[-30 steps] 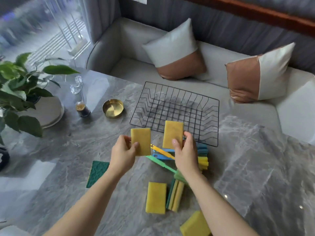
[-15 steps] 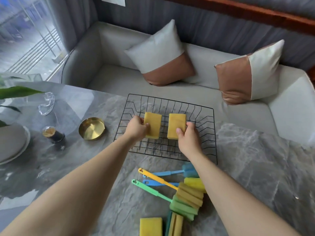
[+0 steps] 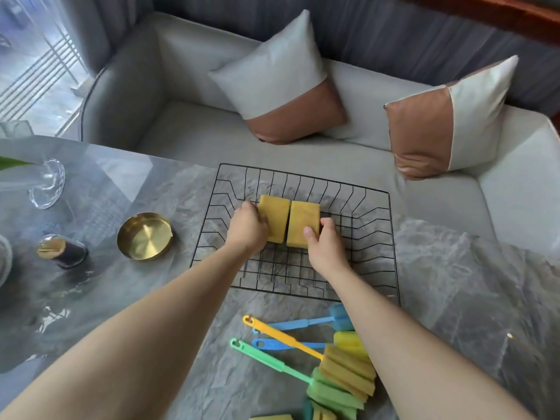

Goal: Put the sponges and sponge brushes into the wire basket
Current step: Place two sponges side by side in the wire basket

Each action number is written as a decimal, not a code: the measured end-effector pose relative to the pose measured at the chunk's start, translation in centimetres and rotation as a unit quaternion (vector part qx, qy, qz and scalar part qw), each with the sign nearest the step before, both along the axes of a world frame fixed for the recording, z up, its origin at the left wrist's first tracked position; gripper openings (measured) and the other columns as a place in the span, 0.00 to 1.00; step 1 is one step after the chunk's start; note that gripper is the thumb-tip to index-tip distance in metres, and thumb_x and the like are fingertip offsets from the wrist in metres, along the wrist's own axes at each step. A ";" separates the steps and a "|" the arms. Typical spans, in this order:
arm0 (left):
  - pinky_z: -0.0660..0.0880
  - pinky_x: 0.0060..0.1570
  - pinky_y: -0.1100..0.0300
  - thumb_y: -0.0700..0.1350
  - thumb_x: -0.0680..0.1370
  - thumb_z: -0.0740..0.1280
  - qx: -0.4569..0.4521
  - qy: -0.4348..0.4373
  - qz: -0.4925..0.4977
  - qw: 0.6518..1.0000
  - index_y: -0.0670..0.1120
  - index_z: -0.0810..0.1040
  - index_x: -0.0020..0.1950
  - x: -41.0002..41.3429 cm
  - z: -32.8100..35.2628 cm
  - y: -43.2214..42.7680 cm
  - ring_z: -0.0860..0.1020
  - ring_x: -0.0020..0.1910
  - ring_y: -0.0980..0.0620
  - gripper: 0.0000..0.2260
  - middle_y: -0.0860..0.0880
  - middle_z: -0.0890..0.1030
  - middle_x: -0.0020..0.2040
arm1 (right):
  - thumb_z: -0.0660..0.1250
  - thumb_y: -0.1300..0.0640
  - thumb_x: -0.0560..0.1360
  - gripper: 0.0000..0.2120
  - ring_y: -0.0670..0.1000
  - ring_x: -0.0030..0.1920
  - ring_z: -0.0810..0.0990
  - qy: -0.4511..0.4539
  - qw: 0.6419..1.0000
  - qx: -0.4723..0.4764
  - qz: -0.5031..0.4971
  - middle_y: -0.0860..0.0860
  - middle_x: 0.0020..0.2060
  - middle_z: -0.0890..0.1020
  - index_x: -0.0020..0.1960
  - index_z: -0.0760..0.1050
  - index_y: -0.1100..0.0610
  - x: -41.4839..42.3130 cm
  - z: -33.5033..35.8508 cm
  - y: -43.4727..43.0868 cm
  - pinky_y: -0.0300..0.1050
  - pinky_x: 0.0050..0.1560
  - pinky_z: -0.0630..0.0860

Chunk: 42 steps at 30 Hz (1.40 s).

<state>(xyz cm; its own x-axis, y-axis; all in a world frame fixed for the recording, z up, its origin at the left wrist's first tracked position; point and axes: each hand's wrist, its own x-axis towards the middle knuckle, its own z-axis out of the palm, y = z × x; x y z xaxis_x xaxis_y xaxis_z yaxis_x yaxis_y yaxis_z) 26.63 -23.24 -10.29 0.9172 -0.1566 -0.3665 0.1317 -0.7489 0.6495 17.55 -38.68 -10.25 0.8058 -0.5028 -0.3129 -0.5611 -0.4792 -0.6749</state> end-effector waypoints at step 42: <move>0.73 0.59 0.44 0.52 0.80 0.60 0.075 -0.209 -0.175 0.959 0.39 0.73 0.66 -15.6 6.3 15.5 0.74 0.60 0.35 0.21 0.37 0.76 0.62 | 0.67 0.51 0.76 0.10 0.58 0.48 0.79 -0.107 0.985 -0.138 -0.002 0.55 0.45 0.80 0.47 0.79 0.58 -16.6 8.2 5.9 0.53 0.53 0.76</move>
